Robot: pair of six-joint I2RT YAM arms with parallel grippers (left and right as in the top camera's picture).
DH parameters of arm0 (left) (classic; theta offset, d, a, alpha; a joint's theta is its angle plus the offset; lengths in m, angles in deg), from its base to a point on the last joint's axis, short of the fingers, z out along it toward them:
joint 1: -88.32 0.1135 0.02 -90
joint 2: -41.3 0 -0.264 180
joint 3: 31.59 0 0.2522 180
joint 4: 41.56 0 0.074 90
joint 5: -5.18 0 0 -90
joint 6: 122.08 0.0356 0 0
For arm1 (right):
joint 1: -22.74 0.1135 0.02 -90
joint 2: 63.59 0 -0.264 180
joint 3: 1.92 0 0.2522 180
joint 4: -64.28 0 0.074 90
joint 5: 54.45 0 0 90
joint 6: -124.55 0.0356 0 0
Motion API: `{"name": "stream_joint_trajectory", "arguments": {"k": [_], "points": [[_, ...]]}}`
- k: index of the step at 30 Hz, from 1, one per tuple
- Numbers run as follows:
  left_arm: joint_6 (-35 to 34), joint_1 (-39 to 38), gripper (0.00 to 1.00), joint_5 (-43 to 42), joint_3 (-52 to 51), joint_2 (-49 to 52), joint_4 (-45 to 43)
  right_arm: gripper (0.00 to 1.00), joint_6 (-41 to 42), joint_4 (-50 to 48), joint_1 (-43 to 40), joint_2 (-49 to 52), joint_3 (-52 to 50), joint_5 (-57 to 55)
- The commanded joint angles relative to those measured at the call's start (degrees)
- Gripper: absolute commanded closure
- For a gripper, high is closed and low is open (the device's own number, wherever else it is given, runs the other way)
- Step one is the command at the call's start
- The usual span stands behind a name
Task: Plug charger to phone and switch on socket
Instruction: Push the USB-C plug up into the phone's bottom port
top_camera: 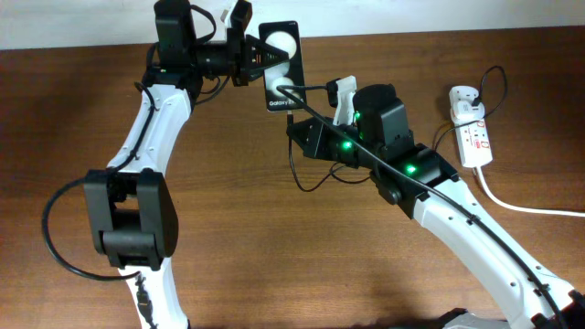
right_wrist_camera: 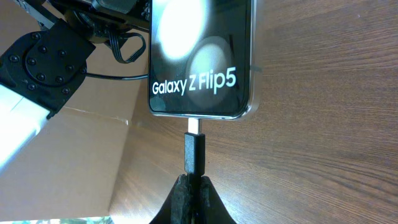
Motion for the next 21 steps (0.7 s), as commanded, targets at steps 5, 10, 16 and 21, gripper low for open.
{"name": "stream_joint_trajectory", "arguments": {"k": [5, 10, 16, 21], "points": [[-0.3, 0.0, 1.0, -1.3, 0.3, 0.2, -0.3, 0.96, -1.3, -0.1, 0.2, 0.4, -0.2, 1.8], [-0.4, 0.0, 1.0, -1.3, 0.3, 0.2, -0.3, 0.96, -1.4, 0.4, 0.2, 0.5, -0.2, 1.6], [-0.3, -0.3, 1.0, -1.3, 0.3, 0.2, -0.3, 0.96, -1.4, -0.4, 0.2, 0.5, -0.2, 1.6], [-0.3, -1.2, 1.0, -1.3, 0.3, 0.2, -0.3, 0.96, -1.4, -0.2, 0.0, 0.5, -0.2, 1.4]]}}
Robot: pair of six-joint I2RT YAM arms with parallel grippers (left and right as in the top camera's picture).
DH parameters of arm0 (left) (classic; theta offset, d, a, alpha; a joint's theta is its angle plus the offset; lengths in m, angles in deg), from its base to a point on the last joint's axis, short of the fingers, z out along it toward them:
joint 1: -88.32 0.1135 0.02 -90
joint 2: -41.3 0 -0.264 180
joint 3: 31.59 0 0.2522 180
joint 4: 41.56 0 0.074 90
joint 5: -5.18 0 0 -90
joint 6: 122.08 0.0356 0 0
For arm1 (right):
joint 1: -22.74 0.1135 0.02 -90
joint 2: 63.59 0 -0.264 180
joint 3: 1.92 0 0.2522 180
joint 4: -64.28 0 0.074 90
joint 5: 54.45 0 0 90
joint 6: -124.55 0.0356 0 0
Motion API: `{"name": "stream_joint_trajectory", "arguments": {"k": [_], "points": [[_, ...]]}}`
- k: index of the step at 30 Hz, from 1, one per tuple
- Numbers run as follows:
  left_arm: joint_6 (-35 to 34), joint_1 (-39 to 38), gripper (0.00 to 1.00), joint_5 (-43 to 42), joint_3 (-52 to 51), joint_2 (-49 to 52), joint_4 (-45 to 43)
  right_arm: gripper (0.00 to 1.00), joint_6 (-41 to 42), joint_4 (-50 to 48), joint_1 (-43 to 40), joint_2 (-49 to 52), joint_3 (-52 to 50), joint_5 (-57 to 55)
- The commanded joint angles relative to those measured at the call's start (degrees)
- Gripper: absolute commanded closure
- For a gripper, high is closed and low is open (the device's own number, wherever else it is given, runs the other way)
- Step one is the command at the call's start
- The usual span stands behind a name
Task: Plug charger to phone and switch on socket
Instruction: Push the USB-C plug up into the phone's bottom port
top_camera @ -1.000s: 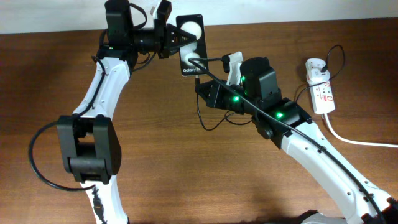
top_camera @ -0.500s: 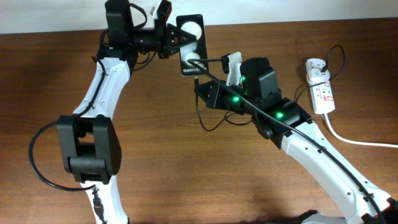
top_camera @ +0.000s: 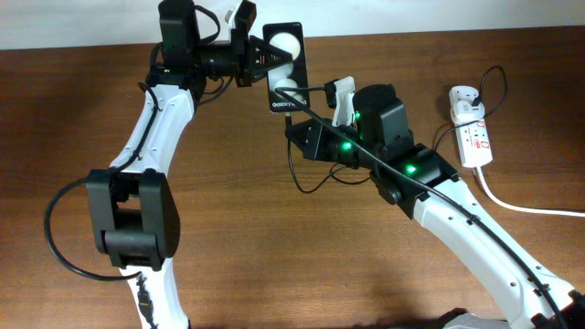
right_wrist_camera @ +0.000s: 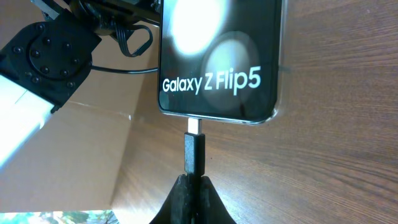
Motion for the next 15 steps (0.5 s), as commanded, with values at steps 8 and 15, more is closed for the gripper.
{"name": "stream_joint_trajectory", "arguments": {"k": [8, 15], "points": [[0.7, 0.3, 1.0, -1.4, 0.3, 0.2, -0.3, 0.96, -0.8, 0.7, 0.0, 0.5, -0.2, 0.0], [0.7, 0.3, 1.0, -1.4, 0.3, 0.2, -0.3, 0.96, -0.8, -0.1, 0.0, 0.5, -0.2, -2.0]]}}
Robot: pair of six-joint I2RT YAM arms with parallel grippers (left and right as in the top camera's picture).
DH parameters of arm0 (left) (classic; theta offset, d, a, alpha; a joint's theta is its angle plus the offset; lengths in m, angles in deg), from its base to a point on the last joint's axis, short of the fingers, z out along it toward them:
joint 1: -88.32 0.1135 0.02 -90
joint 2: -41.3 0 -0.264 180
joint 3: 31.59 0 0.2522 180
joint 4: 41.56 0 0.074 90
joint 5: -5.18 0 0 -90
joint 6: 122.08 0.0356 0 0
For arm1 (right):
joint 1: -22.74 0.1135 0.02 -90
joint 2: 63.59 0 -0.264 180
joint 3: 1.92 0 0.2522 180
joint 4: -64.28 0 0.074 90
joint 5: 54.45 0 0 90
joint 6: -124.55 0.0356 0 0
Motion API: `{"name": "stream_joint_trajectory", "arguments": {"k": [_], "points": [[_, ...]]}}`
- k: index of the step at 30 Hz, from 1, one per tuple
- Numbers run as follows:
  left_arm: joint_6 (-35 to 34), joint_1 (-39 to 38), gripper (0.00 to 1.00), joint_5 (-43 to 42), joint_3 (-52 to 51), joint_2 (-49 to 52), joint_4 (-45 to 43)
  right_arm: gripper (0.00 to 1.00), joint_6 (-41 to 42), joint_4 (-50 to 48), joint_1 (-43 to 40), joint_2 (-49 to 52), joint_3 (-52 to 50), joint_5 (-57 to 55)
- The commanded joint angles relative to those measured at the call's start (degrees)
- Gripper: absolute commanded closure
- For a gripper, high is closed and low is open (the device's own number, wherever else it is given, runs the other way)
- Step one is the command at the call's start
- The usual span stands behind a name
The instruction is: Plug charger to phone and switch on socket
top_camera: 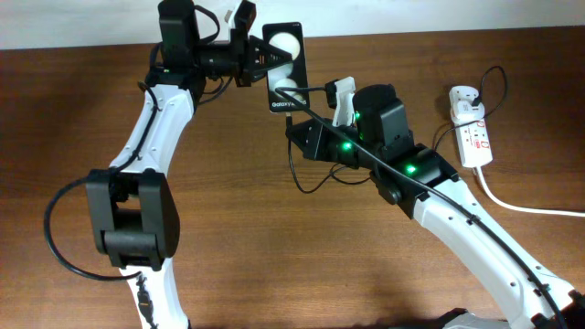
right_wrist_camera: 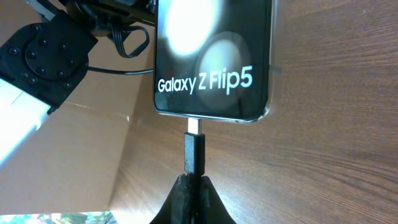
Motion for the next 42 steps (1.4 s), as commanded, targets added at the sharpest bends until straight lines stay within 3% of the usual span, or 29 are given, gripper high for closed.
{"name": "stream_joint_trajectory", "arguments": {"k": [1, 31, 36, 42], "points": [[0.7, 0.2, 1.0, -1.3, 0.3, 0.2, -0.3, 0.96, -0.8, -0.3, 0.0, 0.5, -0.2, -1.7], [2.6, -1.2, 1.0, -1.4, 0.3, 0.3, -0.3, 0.96, -0.8, -1.5, -1.5, 0.5, -0.2, -1.9], [5.2, -1.9, 1.0, -6.9, 0.3, 0.3, -0.1, 0.96, -0.8, -3.9, -1.6, 0.5, -0.2, -2.1], [5.2, -3.0, 1.0, -6.9, 0.2, 0.3, -0.1, 0.96, -0.8, -5.7, -5.2, 0.5, -0.2, -1.6]]}}
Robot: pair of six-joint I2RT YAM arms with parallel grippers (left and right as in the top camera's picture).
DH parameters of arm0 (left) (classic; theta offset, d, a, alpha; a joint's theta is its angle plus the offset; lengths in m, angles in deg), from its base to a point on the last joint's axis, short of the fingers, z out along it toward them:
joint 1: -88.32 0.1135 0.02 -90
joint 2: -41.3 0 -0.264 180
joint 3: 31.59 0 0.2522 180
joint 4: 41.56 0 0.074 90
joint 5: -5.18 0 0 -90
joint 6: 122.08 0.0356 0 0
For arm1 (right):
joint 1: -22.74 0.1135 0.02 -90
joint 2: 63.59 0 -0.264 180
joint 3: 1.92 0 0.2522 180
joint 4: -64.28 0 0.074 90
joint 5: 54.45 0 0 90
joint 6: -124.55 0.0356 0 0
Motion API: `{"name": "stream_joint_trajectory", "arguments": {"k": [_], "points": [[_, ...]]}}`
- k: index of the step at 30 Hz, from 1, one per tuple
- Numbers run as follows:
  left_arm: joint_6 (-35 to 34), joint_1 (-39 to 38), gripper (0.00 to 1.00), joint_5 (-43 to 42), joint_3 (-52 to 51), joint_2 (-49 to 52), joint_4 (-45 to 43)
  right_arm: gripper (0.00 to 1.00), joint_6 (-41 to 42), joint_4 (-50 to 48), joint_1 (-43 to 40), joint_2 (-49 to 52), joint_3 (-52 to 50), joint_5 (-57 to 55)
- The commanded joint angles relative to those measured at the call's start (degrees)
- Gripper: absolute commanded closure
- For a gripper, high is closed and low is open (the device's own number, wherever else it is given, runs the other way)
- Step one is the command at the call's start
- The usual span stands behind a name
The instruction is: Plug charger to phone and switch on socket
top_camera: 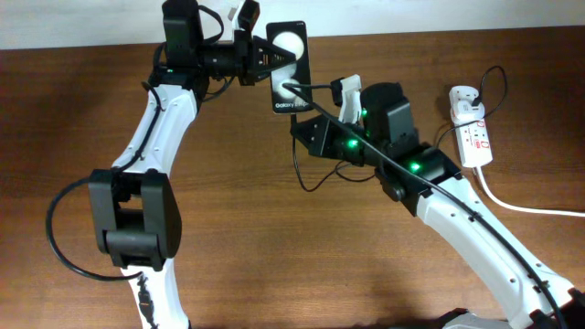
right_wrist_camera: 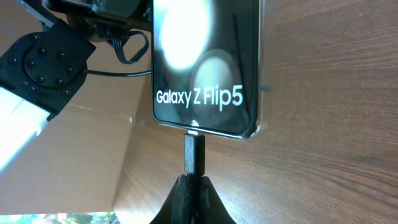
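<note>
A black phone (top_camera: 289, 66) with "Galaxy Z Flip5" lit on its screen (right_wrist_camera: 205, 68) is held up above the table's far side. My left gripper (top_camera: 259, 57) is shut on its side. My right gripper (right_wrist_camera: 194, 182) is shut on the black charger plug (right_wrist_camera: 194, 154) just below the phone. The plug's body meets the phone's bottom edge and its metal tip is hidden in the port. The white socket strip (top_camera: 475, 139) lies at the far right with a white adapter (top_camera: 462, 100) in it. Its switch is too small to read.
The black charger cable (top_camera: 302, 174) loops down onto the wooden table (top_camera: 274, 256) under the right arm. A white mains lead (top_camera: 521, 206) runs from the strip off the right edge. The left arm's wrist (right_wrist_camera: 43, 62) is close beside the phone.
The plug's silver tip, which showed below the phone's bottom edge, is now out of sight inside the port. The plug body sits against the phone. Both grippers keep their hold.
At first my right gripper held the plug just under the phone with its metal tip showing at the port. The phone then stood a little further right and tilted, then nearer the middle again. Now the tip has gone into the phone.
</note>
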Motion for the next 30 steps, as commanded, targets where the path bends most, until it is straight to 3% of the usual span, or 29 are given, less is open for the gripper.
{"name": "stream_joint_trajectory", "arguments": {"k": [1, 27, 28, 30], "points": [[1.8, -2.1, 1.0, -7.2, 0.1, 0.3, 0.3, 0.96, -0.8, -4.5, -2.8, 0.3, 0.7, -4.3], [1.8, -2.1, 1.0, -7.2, 0.1, 0.3, 0.4, 0.96, -2.1, -6.1, -4.3, 0.3, 0.7, -2.4], [1.8, -2.1, 1.0, -7.2, 0.1, 0.3, 0.4, 0.94, -2.1, -6.1, -4.3, 0.3, 0.7, -1.8], [1.8, -2.0, 1.0, -7.1, 0.1, 0.3, 0.3, 0.78, -2.3, -3.0, -4.3, 0.3, 0.7, -0.6]]}}
